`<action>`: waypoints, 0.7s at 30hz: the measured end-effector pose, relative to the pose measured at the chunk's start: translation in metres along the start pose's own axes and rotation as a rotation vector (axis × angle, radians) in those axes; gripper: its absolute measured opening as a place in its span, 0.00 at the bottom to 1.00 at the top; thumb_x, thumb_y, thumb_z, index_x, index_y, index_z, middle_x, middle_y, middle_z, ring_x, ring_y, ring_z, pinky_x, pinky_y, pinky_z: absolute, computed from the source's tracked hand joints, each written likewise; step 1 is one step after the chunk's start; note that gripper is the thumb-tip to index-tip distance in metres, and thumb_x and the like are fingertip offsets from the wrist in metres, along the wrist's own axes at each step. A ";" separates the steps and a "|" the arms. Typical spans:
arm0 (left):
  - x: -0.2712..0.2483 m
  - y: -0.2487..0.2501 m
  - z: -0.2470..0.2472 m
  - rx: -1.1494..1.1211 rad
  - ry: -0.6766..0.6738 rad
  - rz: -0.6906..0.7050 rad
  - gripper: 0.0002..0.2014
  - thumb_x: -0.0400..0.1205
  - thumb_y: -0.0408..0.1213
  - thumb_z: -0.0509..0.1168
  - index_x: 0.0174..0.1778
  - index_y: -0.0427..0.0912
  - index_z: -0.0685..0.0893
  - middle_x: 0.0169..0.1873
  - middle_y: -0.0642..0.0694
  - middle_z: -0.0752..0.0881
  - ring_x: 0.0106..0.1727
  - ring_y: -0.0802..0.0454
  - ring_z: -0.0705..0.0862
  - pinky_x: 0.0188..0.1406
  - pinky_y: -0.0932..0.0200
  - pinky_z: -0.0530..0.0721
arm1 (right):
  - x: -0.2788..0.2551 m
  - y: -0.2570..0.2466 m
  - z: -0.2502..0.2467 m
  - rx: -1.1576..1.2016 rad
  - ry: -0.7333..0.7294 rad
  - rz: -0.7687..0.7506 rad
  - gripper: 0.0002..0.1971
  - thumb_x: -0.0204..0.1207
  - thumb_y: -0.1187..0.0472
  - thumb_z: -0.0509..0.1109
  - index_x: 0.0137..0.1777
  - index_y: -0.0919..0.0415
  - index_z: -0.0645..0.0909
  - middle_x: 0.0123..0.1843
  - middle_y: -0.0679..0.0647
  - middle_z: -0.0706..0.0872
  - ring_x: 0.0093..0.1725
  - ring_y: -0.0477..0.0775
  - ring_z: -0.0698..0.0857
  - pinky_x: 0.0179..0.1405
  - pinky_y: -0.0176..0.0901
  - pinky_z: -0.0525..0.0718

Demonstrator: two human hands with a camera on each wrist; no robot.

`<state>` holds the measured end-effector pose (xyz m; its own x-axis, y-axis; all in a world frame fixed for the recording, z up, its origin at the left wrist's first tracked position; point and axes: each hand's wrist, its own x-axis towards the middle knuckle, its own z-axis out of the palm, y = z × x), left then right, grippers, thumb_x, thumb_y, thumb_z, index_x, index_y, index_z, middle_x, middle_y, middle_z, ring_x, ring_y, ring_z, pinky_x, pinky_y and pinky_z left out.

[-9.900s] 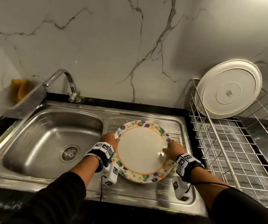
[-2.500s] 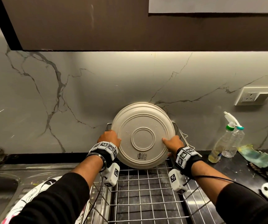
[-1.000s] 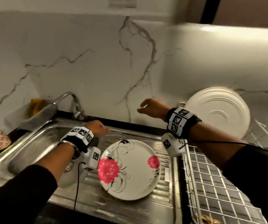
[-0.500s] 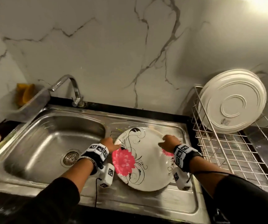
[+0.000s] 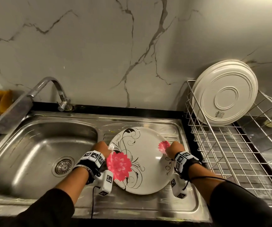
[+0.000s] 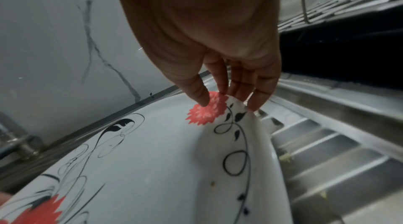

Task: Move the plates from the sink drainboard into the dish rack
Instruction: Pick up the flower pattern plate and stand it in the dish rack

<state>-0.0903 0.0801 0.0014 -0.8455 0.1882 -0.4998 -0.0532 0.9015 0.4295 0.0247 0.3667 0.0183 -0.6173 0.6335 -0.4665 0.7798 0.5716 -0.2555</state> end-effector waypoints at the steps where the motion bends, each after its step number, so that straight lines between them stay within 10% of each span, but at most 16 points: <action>1: 0.000 -0.001 0.001 -0.004 0.010 0.006 0.16 0.79 0.47 0.67 0.39 0.36 0.90 0.33 0.42 0.91 0.31 0.45 0.88 0.35 0.58 0.84 | 0.002 0.002 0.002 0.042 0.003 0.006 0.22 0.83 0.49 0.64 0.59 0.70 0.83 0.54 0.62 0.89 0.51 0.61 0.88 0.43 0.42 0.81; 5: 0.000 -0.002 0.002 -0.017 0.054 0.003 0.11 0.75 0.43 0.72 0.38 0.38 0.91 0.28 0.44 0.88 0.27 0.49 0.82 0.28 0.62 0.79 | 0.011 0.013 0.008 0.146 0.023 0.005 0.33 0.80 0.35 0.61 0.45 0.70 0.84 0.38 0.58 0.86 0.38 0.59 0.85 0.36 0.43 0.81; 13: 0.003 0.002 0.004 -0.064 0.070 -0.037 0.13 0.77 0.43 0.69 0.32 0.38 0.88 0.29 0.42 0.90 0.32 0.44 0.89 0.39 0.57 0.87 | 0.010 0.022 -0.001 0.253 0.026 -0.017 0.12 0.80 0.60 0.69 0.49 0.71 0.88 0.47 0.64 0.91 0.42 0.59 0.87 0.47 0.50 0.89; 21: -0.003 0.003 -0.004 -0.118 0.064 -0.037 0.16 0.78 0.41 0.67 0.23 0.43 0.79 0.30 0.42 0.85 0.35 0.45 0.84 0.39 0.56 0.84 | 0.004 0.016 -0.010 0.373 0.096 -0.039 0.11 0.81 0.61 0.67 0.40 0.68 0.82 0.35 0.57 0.83 0.42 0.61 0.85 0.51 0.56 0.89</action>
<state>-0.0901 0.0809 0.0077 -0.8740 0.1273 -0.4689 -0.1436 0.8544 0.4995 0.0336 0.3832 0.0209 -0.6401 0.6714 -0.3735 0.7294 0.3784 -0.5699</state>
